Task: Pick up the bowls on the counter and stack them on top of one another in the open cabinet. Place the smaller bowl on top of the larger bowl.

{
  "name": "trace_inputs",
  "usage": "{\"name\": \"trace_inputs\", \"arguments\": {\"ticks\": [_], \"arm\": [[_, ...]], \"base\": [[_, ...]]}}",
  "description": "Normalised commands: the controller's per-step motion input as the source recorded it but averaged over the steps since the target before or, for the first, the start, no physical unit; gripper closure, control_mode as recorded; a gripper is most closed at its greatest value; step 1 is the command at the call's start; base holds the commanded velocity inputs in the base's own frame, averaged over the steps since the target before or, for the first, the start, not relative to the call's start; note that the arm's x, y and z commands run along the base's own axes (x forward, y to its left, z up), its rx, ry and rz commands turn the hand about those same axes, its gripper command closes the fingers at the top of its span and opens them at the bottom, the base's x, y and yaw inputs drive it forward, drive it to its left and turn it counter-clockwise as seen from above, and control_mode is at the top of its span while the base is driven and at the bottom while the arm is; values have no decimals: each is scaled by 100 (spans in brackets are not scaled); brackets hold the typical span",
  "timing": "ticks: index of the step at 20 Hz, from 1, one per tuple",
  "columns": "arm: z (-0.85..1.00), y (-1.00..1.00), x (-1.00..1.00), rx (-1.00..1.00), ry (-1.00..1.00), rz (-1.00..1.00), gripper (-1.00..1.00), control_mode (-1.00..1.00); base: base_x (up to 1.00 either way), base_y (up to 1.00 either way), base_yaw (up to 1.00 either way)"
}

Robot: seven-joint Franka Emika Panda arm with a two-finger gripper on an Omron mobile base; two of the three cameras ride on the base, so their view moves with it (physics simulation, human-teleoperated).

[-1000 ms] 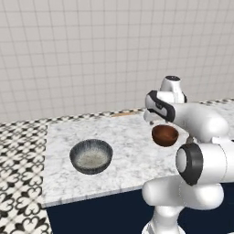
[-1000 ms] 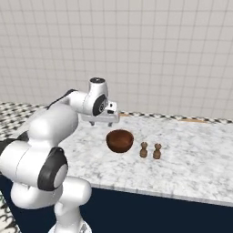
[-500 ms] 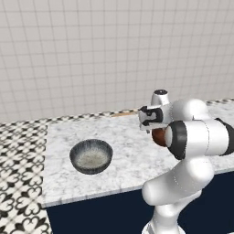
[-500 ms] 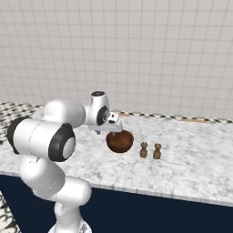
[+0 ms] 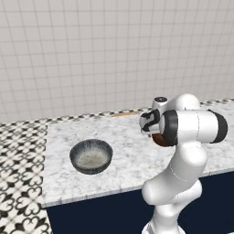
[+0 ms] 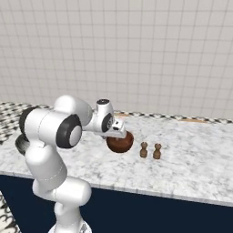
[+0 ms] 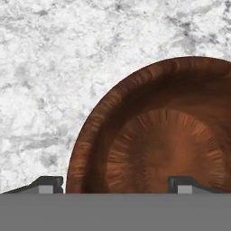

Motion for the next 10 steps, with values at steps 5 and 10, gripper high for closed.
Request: {"name": "trace_inputs", "arguments": {"ticks": [5, 10], "arm": [[0, 0, 1, 0, 0, 0, 100, -100], [11, 0, 0, 0, -1, 0, 100, -100]], "base": [[0, 0, 0], [0, 0, 0]]}}
